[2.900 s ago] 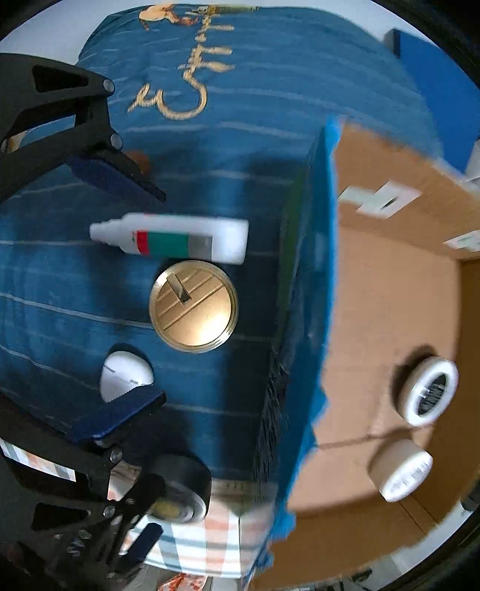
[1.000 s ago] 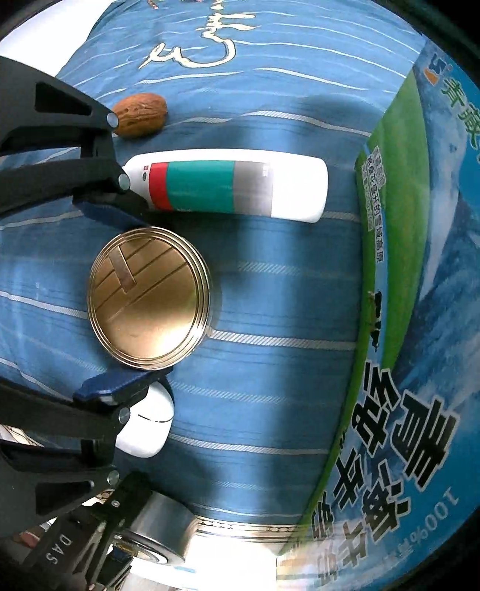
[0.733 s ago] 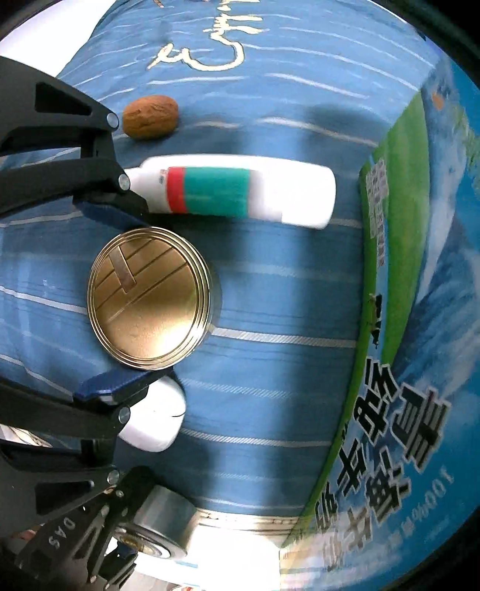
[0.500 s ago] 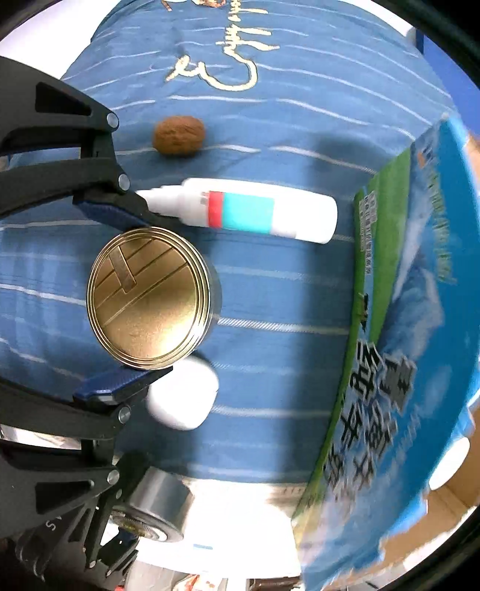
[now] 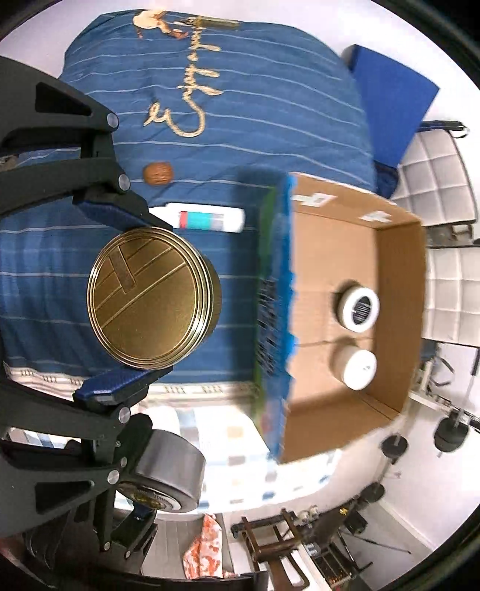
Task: Organize rigid objects
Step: 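Carry the gold tin and silver canister into the box and release both, then lower the right tool onto the white earbud case and grasp it, then grasp the white-teal tube with left tool while right tool holds the earbud case, then carry the tube and earbud case into the box and open both tools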
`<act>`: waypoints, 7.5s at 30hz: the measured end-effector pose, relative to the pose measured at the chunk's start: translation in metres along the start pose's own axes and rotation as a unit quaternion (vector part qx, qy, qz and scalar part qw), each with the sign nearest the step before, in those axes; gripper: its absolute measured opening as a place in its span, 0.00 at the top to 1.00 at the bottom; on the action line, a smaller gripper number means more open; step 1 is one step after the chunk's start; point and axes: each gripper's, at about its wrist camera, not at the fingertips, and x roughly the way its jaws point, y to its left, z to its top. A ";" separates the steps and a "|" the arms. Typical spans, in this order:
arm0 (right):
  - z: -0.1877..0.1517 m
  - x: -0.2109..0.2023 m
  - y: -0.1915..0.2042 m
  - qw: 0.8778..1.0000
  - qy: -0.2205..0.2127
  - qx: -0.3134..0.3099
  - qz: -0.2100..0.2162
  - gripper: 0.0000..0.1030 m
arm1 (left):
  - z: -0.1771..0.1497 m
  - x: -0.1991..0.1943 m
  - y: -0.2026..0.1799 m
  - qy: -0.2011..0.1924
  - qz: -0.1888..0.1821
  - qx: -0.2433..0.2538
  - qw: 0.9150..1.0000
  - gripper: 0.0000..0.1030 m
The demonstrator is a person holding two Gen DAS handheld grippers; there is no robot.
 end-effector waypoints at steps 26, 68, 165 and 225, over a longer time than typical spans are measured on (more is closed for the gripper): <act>0.153 -0.018 0.000 0.999 -0.041 -0.002 -0.016 0.30 | 0.202 0.055 0.031 0.009 0.003 -0.010 1.000 0.39; 0.293 0.125 -0.052 0.988 0.120 0.029 -0.091 0.23 | 0.255 0.178 0.067 0.180 0.005 -0.044 0.983 0.37; 0.067 0.131 -0.112 0.977 0.164 0.139 0.004 0.32 | -0.046 0.178 0.029 0.157 0.031 -0.037 0.986 0.70; 0.045 -0.039 -0.005 1.000 -0.005 -0.008 0.016 0.52 | 0.036 -0.012 0.010 -0.035 -0.063 -0.006 0.997 0.71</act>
